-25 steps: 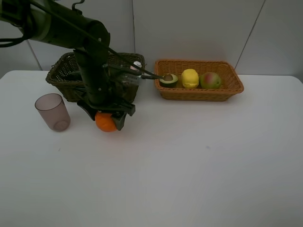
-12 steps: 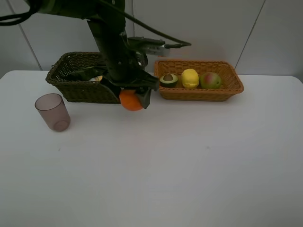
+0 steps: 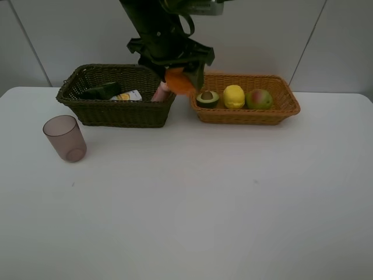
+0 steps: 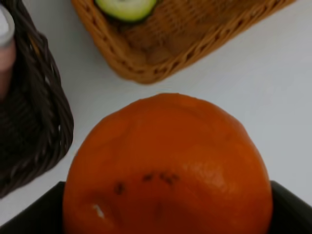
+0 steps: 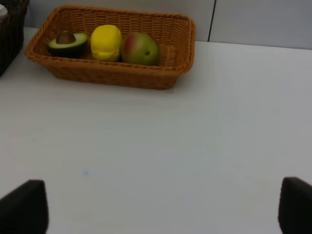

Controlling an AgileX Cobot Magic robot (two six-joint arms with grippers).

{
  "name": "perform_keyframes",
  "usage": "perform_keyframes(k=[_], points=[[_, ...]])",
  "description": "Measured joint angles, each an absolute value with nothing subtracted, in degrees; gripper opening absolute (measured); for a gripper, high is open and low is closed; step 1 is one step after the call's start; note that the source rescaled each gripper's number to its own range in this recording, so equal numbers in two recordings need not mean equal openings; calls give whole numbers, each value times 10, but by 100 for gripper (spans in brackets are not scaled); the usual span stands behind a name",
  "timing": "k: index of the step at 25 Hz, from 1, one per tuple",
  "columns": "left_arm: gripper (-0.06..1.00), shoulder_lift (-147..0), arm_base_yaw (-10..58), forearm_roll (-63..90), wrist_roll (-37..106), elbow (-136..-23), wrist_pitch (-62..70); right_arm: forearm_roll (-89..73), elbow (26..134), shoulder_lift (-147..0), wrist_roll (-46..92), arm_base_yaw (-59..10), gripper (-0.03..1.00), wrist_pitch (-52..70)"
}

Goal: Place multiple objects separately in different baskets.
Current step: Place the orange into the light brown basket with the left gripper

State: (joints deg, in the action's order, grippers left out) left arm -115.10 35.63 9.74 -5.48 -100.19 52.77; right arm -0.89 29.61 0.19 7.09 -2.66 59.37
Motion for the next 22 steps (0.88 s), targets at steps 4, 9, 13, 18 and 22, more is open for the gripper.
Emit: perform_keyframes(k=[4,9,13,18,22], points=[[94,-1151,356,97,-46,-1009,478,-8,296,2,71,-27,100,594],[94,-1151,356,103,-29,-1009,395,-8,296,2,71,-27,100,594],[94,-1153,356,124,-8,-1009,330,-8,296,2,71,-27,100,594],[94,-1182,356,148,15,-1010,261,-8,296,2,71,-27,100,594],[94,-1215,357,157,26,-1010,211,-8,296,2,71,-27,100,594]])
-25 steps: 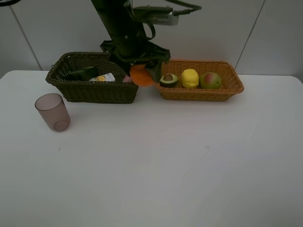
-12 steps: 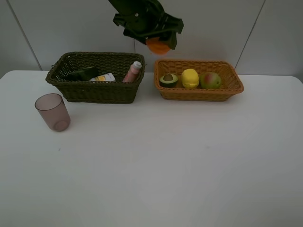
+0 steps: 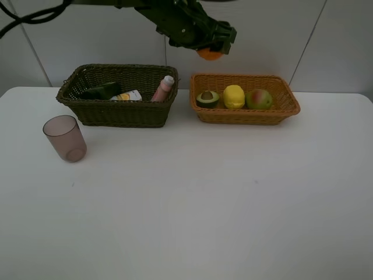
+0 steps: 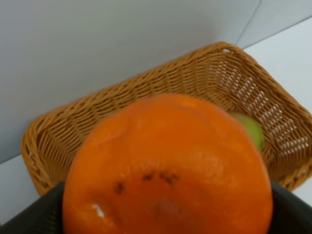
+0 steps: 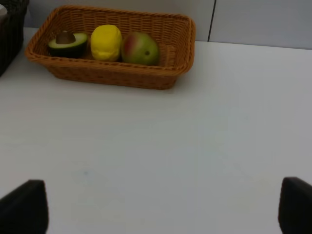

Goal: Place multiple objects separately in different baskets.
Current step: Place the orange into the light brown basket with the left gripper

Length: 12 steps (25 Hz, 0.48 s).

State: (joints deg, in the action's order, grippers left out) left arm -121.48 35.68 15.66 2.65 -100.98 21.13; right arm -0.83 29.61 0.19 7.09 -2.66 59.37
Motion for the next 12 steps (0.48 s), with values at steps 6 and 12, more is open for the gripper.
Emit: perform_keyframes(k=[6,12], points=[[94,-1262,375,159,63,-1010,146,-9,296,2,71,-27,100,594],[94,-1301,378,159,72,-1010,99,-9,296,2,71,-27,100,594]])
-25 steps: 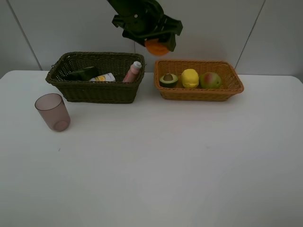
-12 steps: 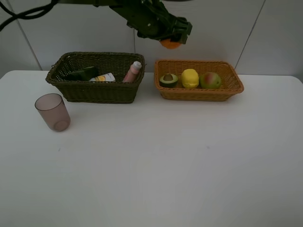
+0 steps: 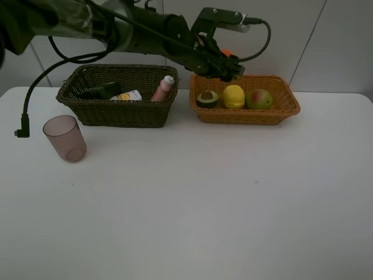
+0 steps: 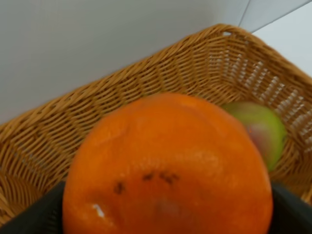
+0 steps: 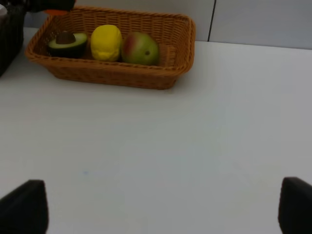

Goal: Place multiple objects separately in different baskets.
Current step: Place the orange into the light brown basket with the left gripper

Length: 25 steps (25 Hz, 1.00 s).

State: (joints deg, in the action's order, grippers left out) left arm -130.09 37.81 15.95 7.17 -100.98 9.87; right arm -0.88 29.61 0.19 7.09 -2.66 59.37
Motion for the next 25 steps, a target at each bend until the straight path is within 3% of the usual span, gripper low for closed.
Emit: perform_keyframes(k=[25], points=[[94,-1348,378,157,78,-1010,-40,-9,296,2,71,-27,100,594]])
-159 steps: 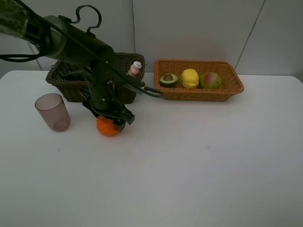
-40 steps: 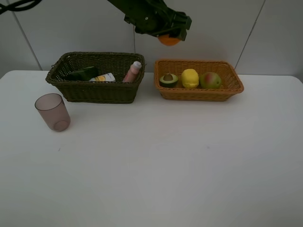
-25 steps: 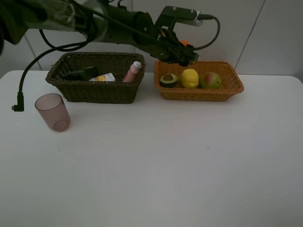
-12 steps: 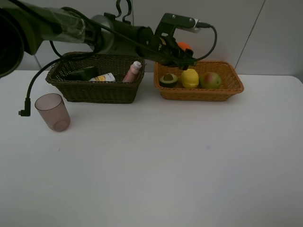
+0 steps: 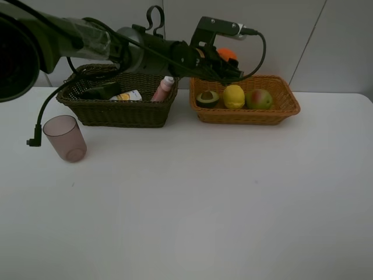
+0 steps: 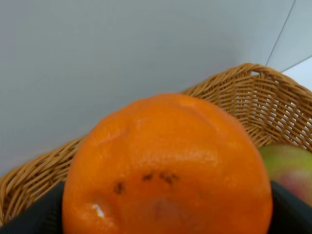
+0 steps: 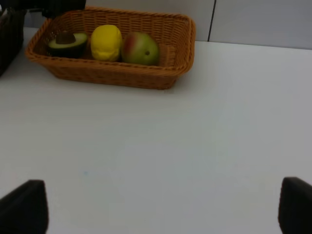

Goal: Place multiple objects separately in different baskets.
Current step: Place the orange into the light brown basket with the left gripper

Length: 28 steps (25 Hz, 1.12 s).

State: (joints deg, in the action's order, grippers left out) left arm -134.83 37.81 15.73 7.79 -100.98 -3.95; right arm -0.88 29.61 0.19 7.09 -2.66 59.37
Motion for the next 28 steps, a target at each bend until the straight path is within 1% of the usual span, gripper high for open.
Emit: perform_keyframes(k=[14,18,28], points=[[94,-1348,378,152,86,-1010,-50,-9,296,2,71,-27,100,594],[99,-1348,378,148,96,-1010,-65,-9,296,2,71,-27,100,594],[100,-1348,378,148,94,-1010,-62,-9,296,2,71,-27,100,594]])
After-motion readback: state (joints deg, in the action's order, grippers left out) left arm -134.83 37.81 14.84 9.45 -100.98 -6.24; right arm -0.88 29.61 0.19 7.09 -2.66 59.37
